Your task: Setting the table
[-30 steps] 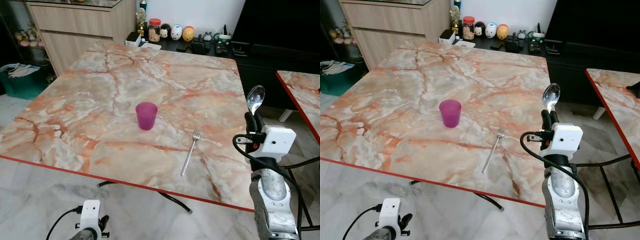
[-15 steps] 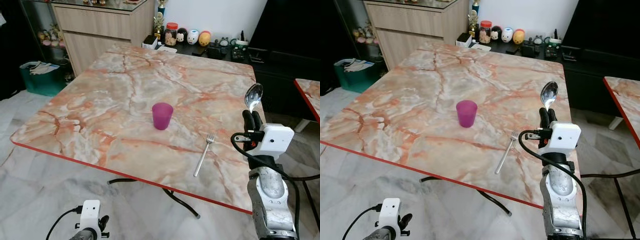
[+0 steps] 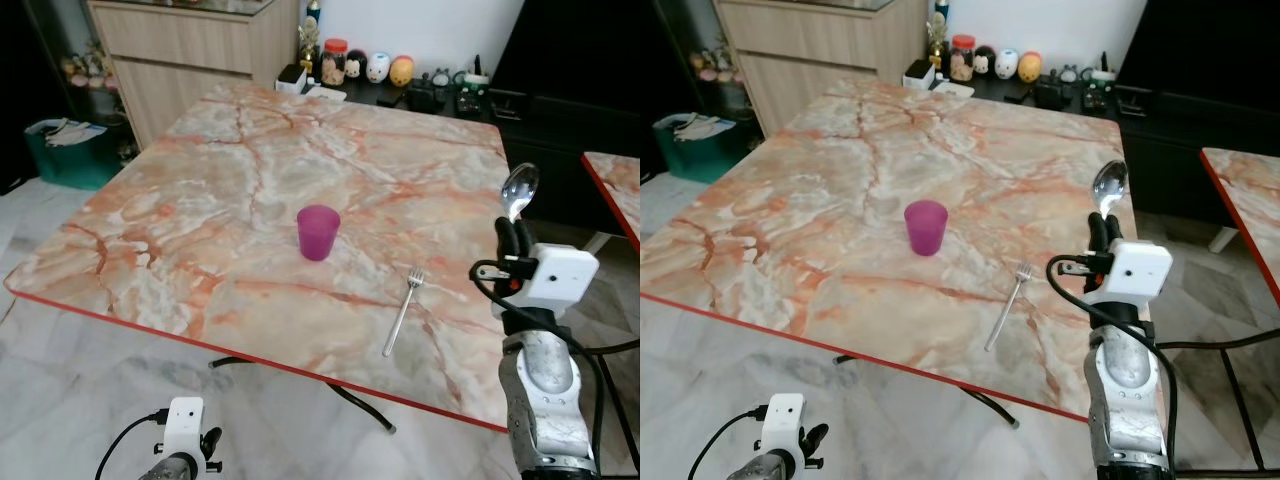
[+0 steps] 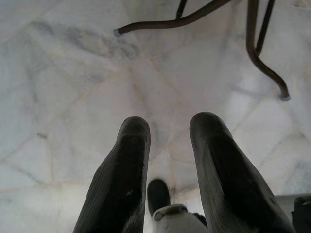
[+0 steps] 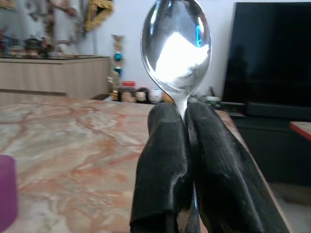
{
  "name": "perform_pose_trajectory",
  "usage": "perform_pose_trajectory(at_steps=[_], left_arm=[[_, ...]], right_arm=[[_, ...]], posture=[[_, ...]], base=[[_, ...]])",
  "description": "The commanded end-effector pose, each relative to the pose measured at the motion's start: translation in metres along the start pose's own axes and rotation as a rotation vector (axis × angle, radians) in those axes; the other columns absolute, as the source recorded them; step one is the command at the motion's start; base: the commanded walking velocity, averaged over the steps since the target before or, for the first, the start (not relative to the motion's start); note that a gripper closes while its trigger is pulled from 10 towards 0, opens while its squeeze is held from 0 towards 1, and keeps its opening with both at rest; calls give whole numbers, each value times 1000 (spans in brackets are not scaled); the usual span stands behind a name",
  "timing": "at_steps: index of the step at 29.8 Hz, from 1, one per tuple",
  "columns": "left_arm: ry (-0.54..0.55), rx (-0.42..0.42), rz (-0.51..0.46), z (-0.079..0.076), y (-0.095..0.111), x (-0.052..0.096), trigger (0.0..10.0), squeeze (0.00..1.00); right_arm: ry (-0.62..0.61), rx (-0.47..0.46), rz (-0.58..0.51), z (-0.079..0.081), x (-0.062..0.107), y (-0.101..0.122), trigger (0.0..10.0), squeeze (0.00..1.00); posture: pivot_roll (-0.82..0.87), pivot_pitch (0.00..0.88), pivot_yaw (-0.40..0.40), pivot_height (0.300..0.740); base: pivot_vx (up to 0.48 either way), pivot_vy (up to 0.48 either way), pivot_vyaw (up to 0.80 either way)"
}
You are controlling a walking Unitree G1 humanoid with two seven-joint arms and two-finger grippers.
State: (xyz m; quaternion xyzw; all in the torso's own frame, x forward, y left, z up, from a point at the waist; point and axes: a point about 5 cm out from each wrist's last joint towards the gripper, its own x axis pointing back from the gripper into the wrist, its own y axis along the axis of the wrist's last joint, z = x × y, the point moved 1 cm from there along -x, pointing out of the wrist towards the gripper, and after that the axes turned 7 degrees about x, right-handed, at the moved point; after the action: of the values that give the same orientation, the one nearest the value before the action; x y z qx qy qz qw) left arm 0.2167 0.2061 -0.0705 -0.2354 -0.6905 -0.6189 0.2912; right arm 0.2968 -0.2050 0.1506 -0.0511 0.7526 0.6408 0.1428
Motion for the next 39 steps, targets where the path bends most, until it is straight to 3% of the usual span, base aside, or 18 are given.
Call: perform_pose_trajectory(at_steps=[1,13,20,39], left_arm=[[-10,3,0,-2,-2,0,10000,0],[-16,8,-1,-3,-2,0,10000,0],[-19,9,-3,-4,-1,0,10000,0],[-25,17,-1,-6,-2,0,10000,0]], right_arm=[[-14,7,-12,-3,-1,2,10000,0],[-29,8,-3,-6,-3,0,10000,0],[-23,8,-1,-4,-4,-1,10000,0],[-2,25,-5,-2,-4,-1,10000,0]], posture=[[31,0,-51,727],[30,0,-51,727],[32,0,-52,727],[27,0,-52,727]], base=[[0,-247,0],[0,-253,0],[0,-251,-546],[0,-253,0]])
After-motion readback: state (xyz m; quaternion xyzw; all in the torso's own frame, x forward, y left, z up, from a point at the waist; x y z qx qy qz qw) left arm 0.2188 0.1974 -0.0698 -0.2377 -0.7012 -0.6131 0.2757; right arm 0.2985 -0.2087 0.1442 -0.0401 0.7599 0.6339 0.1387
